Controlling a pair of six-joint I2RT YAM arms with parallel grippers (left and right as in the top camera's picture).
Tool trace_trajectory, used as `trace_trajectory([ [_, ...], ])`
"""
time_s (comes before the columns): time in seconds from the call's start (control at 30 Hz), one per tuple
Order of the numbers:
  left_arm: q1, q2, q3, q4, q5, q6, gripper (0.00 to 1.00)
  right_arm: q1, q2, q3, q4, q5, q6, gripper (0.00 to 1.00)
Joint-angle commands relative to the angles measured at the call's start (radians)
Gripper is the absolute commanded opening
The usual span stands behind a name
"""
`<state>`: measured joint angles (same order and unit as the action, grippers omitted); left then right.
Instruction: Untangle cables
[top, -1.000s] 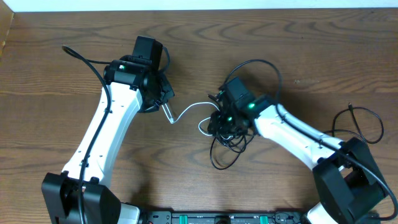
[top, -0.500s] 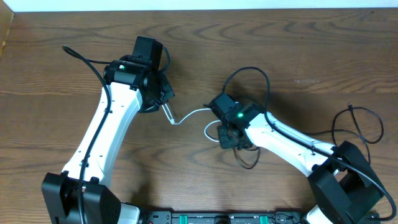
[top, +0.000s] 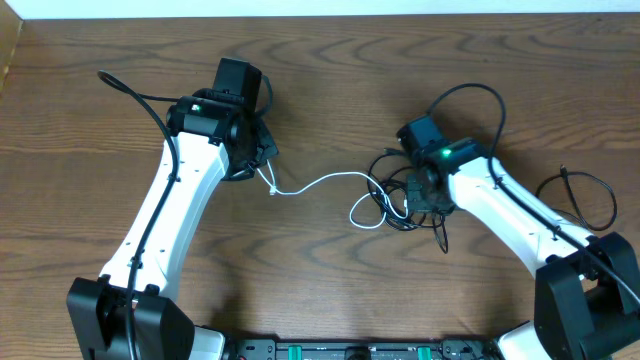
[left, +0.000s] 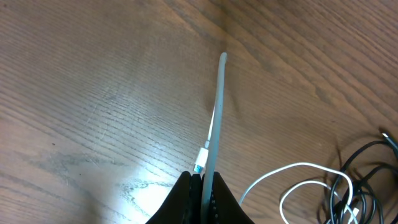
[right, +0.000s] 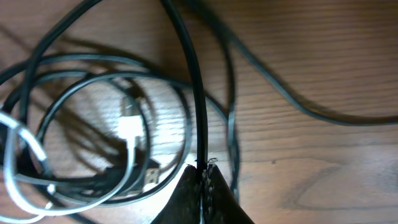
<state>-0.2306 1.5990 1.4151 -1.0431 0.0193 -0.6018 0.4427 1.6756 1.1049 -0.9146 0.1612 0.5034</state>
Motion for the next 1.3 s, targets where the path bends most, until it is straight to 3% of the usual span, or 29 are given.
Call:
trace_trajectory([
  [0.0, 0.005, 0.002, 0.004, -0.004, -0.030, 0.007, 0.08, -0.032, -0.013, 0.002, 0.016, 0.027, -0.015, 0.01],
  [0.03, 0.005, 0.002, 0.004, -0.004, -0.030, 0.006, 0.08, -0.034, -0.013, 0.002, 0.034, 0.018, -0.016, 0.14],
  [0.13, 0.005, 0.002, 0.004, -0.004, -0.030, 0.006, 0.08, -0.033, -0.013, 0.002, 0.103, -0.097, -0.086, 0.31],
  [0.33, 0.005, 0.002, 0.004, -0.004, -0.027, 0.006, 0.08, -0.033, -0.013, 0.002, 0.183, -0.244, -0.104, 0.38],
  [0.6, 0.005, 0.002, 0.004, -0.003, -0.027, 0.006, 0.08, -0.024, -0.013, 0.002, 0.242, -0.436, -0.199, 0.29],
  [0.9, 0.005, 0.002, 0.004, -0.003, -0.027, 0.006, 0.08, 0.052, 0.014, -0.013, 0.241, -0.421, -0.205, 0.23],
  [1.27, 0.005, 0.002, 0.004, -0.004, -0.027, 0.006, 0.07, 0.069, 0.044, -0.021, 0.246, -0.310, -0.205, 0.23],
])
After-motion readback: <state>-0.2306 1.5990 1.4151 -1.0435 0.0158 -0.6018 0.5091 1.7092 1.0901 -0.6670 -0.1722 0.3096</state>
